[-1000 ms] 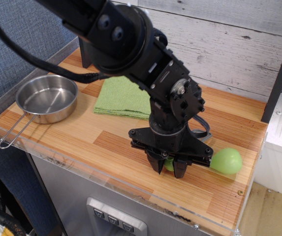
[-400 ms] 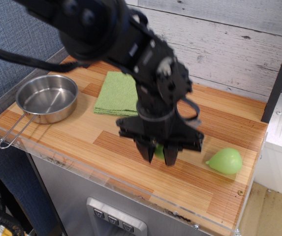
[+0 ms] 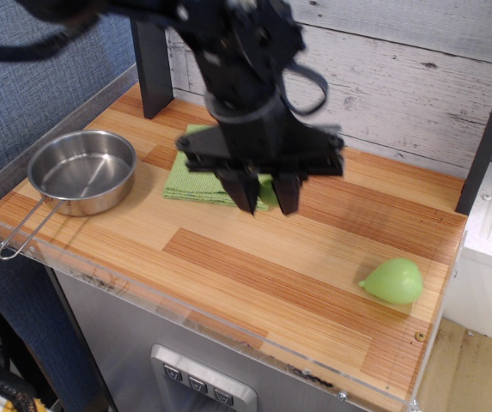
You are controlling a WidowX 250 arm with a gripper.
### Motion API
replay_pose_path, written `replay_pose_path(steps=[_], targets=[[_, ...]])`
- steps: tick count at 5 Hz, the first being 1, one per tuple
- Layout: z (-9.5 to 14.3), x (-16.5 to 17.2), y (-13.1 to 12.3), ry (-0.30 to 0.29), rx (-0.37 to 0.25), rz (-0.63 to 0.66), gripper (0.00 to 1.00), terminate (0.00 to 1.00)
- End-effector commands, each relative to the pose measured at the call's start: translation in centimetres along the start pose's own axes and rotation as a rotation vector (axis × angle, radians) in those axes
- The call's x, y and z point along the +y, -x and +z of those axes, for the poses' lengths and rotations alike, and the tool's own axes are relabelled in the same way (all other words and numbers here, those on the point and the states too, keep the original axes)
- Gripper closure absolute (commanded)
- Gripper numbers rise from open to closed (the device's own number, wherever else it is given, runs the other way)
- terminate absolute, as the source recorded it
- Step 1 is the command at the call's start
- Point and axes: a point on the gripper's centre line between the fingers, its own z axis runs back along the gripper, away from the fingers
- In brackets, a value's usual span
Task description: Move the spatula onto the green cloth.
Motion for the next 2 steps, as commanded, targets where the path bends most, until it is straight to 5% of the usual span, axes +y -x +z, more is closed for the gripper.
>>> replay_pose_path(steps=[1, 2], targets=[[3.7, 4.6, -5.1, -0.001, -0.100, 0.152, 1.00, 0.00], [3.0, 6.9, -7.6, -0.038, -0.117, 0.229, 1.00, 0.00]])
